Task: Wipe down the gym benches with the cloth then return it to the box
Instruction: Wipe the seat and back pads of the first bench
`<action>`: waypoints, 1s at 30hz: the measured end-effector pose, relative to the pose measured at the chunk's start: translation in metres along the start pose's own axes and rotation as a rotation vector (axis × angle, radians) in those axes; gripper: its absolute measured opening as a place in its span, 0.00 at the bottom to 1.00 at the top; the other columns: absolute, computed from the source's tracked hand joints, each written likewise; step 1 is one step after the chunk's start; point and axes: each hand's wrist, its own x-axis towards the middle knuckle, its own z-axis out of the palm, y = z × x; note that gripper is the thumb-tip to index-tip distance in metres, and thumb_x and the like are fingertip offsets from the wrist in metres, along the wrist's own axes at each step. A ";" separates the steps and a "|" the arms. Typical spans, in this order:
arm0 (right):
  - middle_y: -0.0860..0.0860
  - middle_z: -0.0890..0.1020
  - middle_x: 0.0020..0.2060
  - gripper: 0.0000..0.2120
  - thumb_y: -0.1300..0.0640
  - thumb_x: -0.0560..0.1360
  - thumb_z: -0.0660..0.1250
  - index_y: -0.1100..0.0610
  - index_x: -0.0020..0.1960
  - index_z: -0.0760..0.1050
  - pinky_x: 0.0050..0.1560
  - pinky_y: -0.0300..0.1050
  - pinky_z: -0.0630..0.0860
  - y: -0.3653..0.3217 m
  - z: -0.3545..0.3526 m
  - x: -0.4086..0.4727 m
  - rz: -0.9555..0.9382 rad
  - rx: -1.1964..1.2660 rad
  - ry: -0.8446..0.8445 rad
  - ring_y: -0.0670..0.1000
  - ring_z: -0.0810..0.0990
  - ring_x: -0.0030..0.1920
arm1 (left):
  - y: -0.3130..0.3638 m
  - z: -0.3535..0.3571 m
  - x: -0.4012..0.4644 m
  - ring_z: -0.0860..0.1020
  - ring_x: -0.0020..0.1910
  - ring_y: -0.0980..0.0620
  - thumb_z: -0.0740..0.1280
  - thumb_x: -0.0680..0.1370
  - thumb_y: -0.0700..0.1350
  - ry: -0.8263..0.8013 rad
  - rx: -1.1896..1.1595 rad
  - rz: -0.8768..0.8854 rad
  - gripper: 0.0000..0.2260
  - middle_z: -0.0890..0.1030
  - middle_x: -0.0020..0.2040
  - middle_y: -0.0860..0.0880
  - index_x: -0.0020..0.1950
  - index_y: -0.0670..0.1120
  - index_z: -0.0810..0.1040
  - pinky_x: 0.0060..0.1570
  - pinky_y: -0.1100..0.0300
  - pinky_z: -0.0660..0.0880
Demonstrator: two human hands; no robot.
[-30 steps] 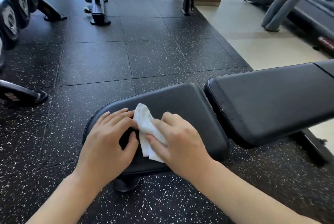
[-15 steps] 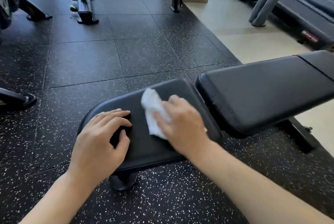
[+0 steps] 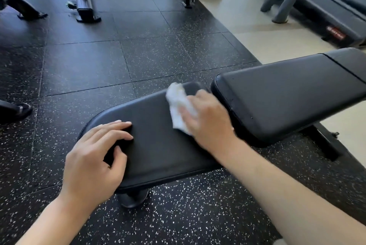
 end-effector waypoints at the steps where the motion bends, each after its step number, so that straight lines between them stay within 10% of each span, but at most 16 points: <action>1: 0.53 0.79 0.48 0.13 0.46 0.80 0.65 0.54 0.55 0.81 0.46 0.51 0.74 -0.019 0.002 -0.011 -0.058 0.058 -0.035 0.55 0.77 0.48 | 0.000 0.001 0.000 0.79 0.67 0.55 0.63 0.75 0.41 0.001 0.006 -0.001 0.12 0.82 0.64 0.59 0.52 0.49 0.84 0.70 0.53 0.73; 7: 0.52 0.78 0.48 0.25 0.45 0.83 0.48 0.53 0.67 0.78 0.49 0.54 0.77 -0.044 0.005 -0.018 -0.404 -0.016 -0.106 0.56 0.76 0.49 | 0.000 0.001 0.000 0.79 0.67 0.56 0.63 0.75 0.42 -0.013 0.007 -0.027 0.11 0.82 0.64 0.59 0.51 0.49 0.82 0.69 0.53 0.73; 10: 0.52 0.82 0.51 0.24 0.47 0.83 0.47 0.48 0.74 0.73 0.52 0.52 0.75 0.015 -0.001 0.022 -0.169 -0.318 0.003 0.57 0.78 0.55 | 0.002 -0.002 0.000 0.77 0.69 0.58 0.63 0.76 0.42 -0.039 -0.002 -0.009 0.09 0.81 0.66 0.60 0.52 0.50 0.81 0.71 0.55 0.72; 13: 0.57 0.82 0.46 0.17 0.49 0.85 0.59 0.57 0.64 0.80 0.49 0.54 0.76 0.050 -0.009 0.029 0.182 -0.022 0.040 0.63 0.79 0.52 | 0.003 -0.004 -0.003 0.75 0.71 0.57 0.63 0.76 0.43 -0.078 0.027 0.023 0.12 0.80 0.68 0.58 0.57 0.48 0.81 0.74 0.48 0.70; 20: 0.51 0.76 0.61 0.27 0.46 0.84 0.40 0.50 0.77 0.66 0.56 0.54 0.70 -0.045 0.024 -0.015 -0.335 -0.165 -0.116 0.56 0.71 0.53 | 0.001 -0.001 -0.004 0.77 0.69 0.49 0.63 0.76 0.44 -0.066 0.082 0.017 0.15 0.81 0.68 0.53 0.60 0.45 0.83 0.74 0.47 0.69; 23: 0.53 0.77 0.48 0.17 0.46 0.82 0.60 0.57 0.59 0.80 0.48 0.53 0.75 -0.052 0.015 -0.032 -0.375 0.084 -0.126 0.57 0.76 0.47 | 0.000 0.001 -0.004 0.78 0.67 0.45 0.63 0.76 0.45 -0.040 0.100 -0.002 0.15 0.81 0.66 0.49 0.59 0.44 0.82 0.71 0.42 0.71; 30: 0.55 0.78 0.47 0.17 0.45 0.85 0.59 0.55 0.62 0.81 0.50 0.55 0.74 0.032 0.001 0.034 0.099 -0.095 0.045 0.59 0.77 0.50 | 0.000 -0.002 -0.004 0.77 0.70 0.51 0.64 0.76 0.44 -0.041 0.078 0.030 0.12 0.80 0.68 0.54 0.57 0.47 0.82 0.74 0.41 0.67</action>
